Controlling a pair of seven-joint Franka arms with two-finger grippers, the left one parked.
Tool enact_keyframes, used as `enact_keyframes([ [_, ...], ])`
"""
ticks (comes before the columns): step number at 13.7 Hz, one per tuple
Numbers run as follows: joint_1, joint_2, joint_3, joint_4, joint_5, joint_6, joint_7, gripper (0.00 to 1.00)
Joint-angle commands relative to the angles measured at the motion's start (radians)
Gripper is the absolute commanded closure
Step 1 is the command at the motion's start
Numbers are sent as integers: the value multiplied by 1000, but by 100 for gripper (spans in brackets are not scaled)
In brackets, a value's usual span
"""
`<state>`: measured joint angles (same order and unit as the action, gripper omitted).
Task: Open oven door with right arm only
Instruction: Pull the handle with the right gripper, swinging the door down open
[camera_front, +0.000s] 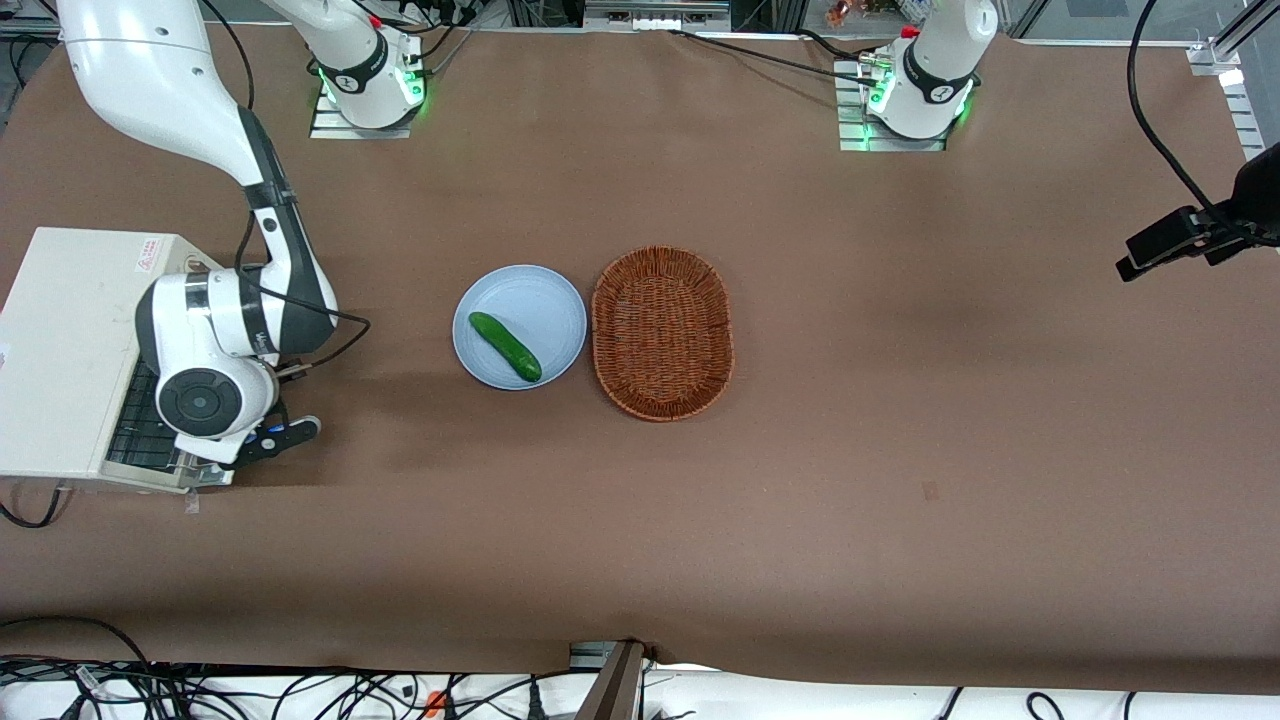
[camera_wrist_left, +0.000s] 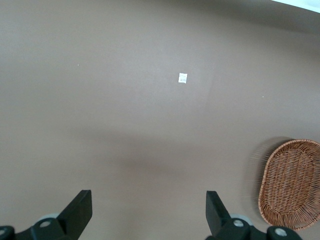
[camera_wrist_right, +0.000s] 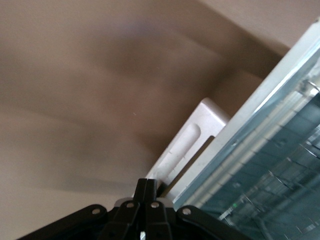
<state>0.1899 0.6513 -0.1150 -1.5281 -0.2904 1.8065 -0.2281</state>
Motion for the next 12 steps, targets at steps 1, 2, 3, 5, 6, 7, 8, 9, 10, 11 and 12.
enact_keyframes([
  [1,-53,82,-45,-14,-58,74,-19,100],
  [2,-59,90,-45,-14,-53,88,-19,100],
  [3,-64,99,-45,-14,-52,94,-19,100],
  [5,-70,111,-45,-9,-3,99,-17,100],
  [6,-70,116,-46,-9,35,99,-17,100],
  [7,-70,119,-46,-7,51,99,-16,100],
  [8,-72,119,-46,-7,71,99,10,100],
  [9,-72,119,-46,-7,95,97,36,100],
  [10,-72,119,-46,-7,124,94,59,100],
  [11,-72,119,-46,-7,164,86,88,100],
  [12,-72,119,-46,-6,201,83,114,100],
])
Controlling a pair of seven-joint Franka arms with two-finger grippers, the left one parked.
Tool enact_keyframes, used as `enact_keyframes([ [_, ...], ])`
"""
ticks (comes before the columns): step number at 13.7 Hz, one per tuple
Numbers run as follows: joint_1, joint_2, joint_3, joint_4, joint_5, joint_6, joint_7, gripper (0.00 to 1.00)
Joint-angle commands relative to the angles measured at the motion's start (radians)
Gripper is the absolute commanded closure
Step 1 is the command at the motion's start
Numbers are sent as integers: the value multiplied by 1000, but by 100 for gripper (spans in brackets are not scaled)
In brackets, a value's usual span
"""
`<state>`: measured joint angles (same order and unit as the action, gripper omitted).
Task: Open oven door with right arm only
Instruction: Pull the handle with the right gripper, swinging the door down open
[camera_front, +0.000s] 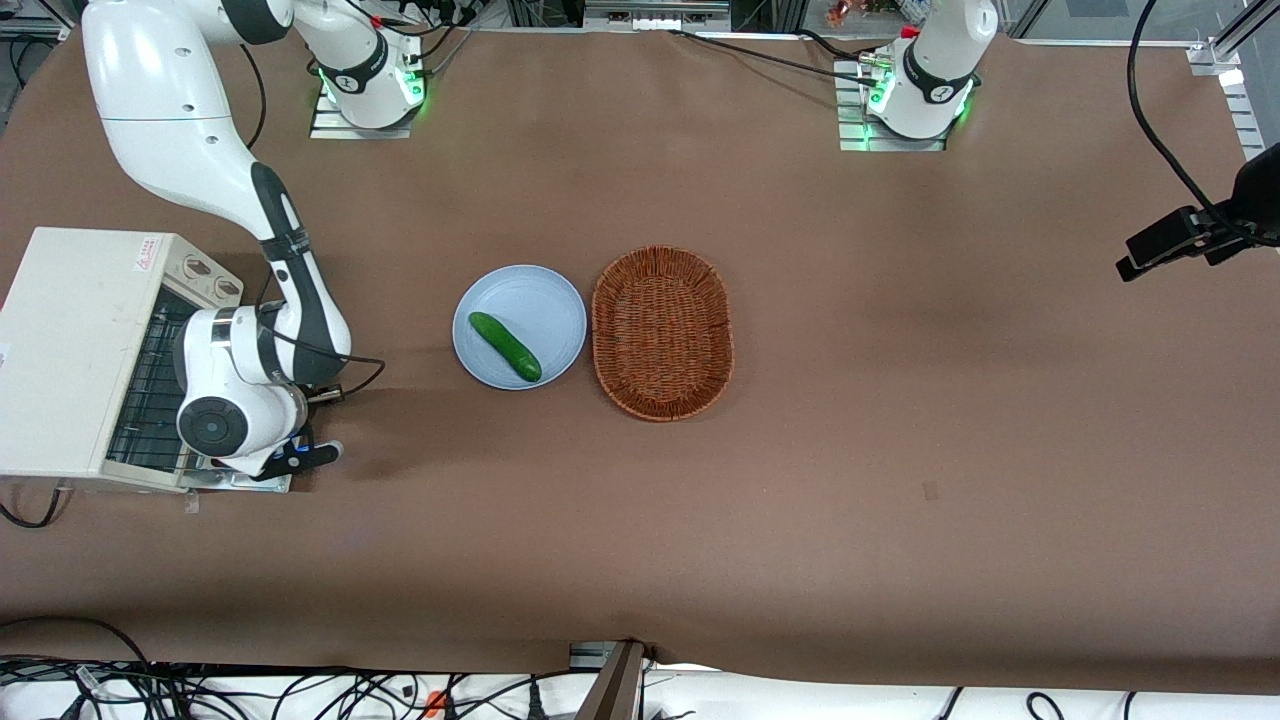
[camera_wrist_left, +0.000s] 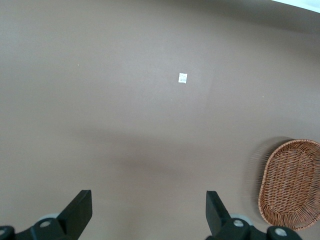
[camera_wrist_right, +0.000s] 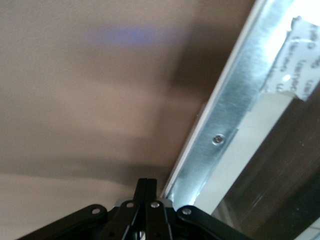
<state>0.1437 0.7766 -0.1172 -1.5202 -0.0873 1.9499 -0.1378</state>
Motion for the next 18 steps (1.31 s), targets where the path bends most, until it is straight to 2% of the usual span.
enact_keyframes([
  [1,-26,-7,-44,-12,24,-62,43,100],
  [6,-16,-16,-44,1,126,-127,162,100],
  [9,-12,-16,-41,31,135,-190,237,100],
  [11,-9,-16,-39,73,164,-232,299,100],
  [16,2,-19,-41,139,163,-305,290,100],
  [17,0,-26,-41,167,163,-322,279,85],
  [18,5,-39,-41,179,161,-325,252,58],
])
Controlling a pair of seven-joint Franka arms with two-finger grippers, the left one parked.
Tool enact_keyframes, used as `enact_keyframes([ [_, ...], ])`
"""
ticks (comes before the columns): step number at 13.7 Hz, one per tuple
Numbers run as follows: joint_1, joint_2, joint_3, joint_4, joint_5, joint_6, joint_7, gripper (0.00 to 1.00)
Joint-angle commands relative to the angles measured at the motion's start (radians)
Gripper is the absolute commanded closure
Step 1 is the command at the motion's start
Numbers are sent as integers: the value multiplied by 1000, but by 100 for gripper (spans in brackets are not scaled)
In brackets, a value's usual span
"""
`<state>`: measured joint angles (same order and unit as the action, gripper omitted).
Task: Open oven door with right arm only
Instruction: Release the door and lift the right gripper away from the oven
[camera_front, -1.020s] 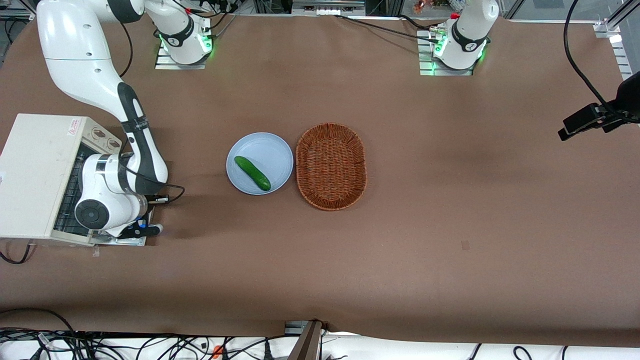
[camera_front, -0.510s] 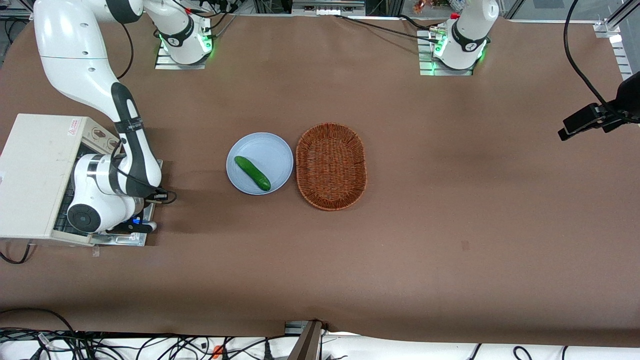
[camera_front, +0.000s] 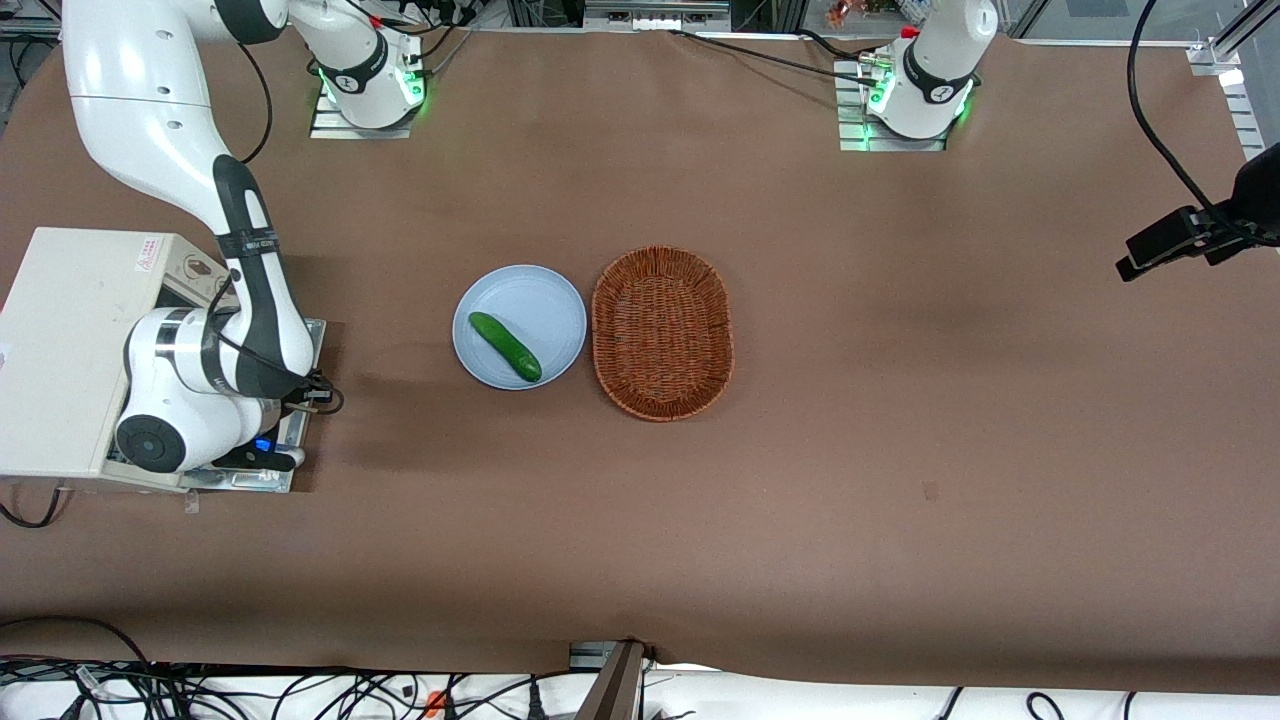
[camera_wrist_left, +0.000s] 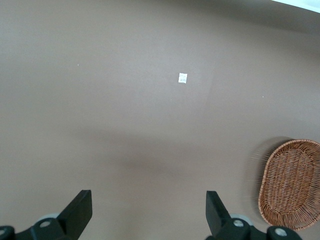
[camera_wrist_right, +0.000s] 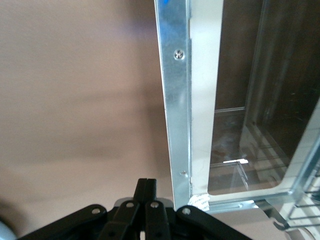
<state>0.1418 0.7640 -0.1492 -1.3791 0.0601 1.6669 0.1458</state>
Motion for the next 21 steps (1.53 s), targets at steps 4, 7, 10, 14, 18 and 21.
enact_keyframes([
  [4,4,-116,-10,37,11,-44,-118,0],
  [7,4,-190,-10,38,3,-65,-132,0],
  [10,4,-294,-12,34,14,-120,-153,0],
  [14,2,-440,-16,28,12,-222,-153,0],
  [18,-1,-567,-39,0,-3,-299,-182,0],
  [21,-49,-649,-17,-26,-3,-341,-199,0],
])
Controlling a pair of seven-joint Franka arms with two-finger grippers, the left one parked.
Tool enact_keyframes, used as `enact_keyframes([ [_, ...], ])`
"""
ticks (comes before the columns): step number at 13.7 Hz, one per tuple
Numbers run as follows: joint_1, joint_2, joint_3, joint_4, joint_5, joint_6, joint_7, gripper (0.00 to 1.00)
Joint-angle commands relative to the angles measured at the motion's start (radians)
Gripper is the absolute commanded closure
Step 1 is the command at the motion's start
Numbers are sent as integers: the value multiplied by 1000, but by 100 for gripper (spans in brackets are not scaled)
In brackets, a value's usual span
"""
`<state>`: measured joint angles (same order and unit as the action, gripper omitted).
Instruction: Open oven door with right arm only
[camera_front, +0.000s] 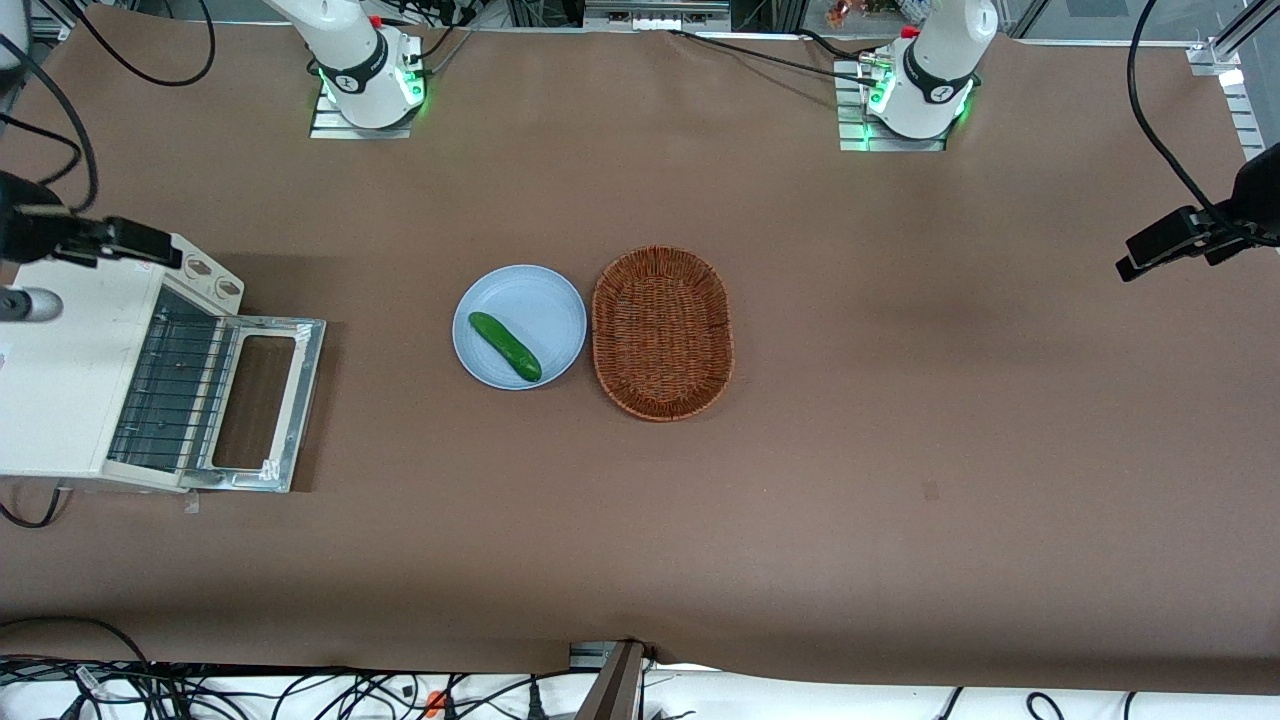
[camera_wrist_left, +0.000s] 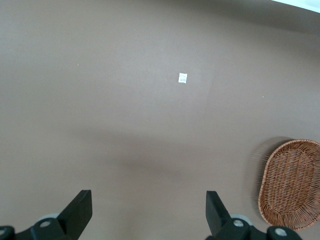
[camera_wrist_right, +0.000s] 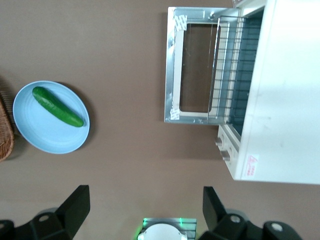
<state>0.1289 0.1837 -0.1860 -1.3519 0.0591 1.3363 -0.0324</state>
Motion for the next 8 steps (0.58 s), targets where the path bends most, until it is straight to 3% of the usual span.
enact_keyframes([
  [1,-81,-81,66,-56,-2,-11,-21,0],
  [3,-169,-110,157,-64,-4,-17,-20,0],
  [8,-167,-141,160,-95,-30,12,-21,0],
])
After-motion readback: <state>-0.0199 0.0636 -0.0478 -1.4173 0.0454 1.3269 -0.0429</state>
